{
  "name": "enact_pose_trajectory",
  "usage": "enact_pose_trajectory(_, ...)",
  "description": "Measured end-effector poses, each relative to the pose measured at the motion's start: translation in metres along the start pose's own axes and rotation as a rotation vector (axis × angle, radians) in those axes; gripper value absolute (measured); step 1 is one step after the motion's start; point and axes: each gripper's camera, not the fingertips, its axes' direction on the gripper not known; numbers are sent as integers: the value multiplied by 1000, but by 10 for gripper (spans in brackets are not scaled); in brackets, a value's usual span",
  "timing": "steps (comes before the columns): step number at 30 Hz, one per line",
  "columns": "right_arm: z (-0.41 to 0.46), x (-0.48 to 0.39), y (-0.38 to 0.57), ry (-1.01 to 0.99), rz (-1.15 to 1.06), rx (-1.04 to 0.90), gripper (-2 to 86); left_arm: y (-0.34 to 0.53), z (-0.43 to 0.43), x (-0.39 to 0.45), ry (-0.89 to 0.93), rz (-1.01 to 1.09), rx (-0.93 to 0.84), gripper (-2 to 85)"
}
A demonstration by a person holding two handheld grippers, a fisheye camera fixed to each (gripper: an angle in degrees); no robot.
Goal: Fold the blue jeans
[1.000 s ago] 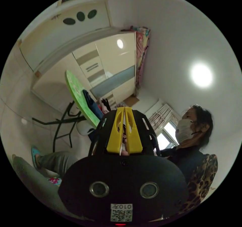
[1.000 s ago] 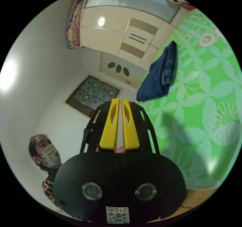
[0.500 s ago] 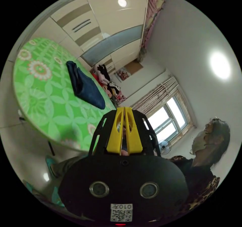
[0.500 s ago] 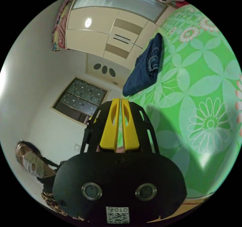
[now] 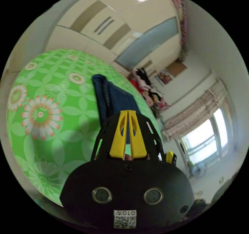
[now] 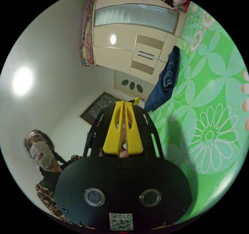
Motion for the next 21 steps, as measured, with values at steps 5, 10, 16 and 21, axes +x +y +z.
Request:
enact_pose_trajectory(5, -3, -19, 9, 32, 33, -14, 26, -3, 50, -39, -41, -111, -78, -1)
enact_pose_trajectory(10, -6, -38, 23, 27, 29, 1, 25, 17, 84, -46, -147, -118, -151, -2)
enact_pose_trajectory(16, 2, -58, 38, 83, 8, 59, 27, 76, 119, -33, 107, -66, -334, -1)
enact_pose_trajectory(21, 1, -78, 61, 118, -33, 166, 31, 126, 109, 27, 187, 242, -281, -1)
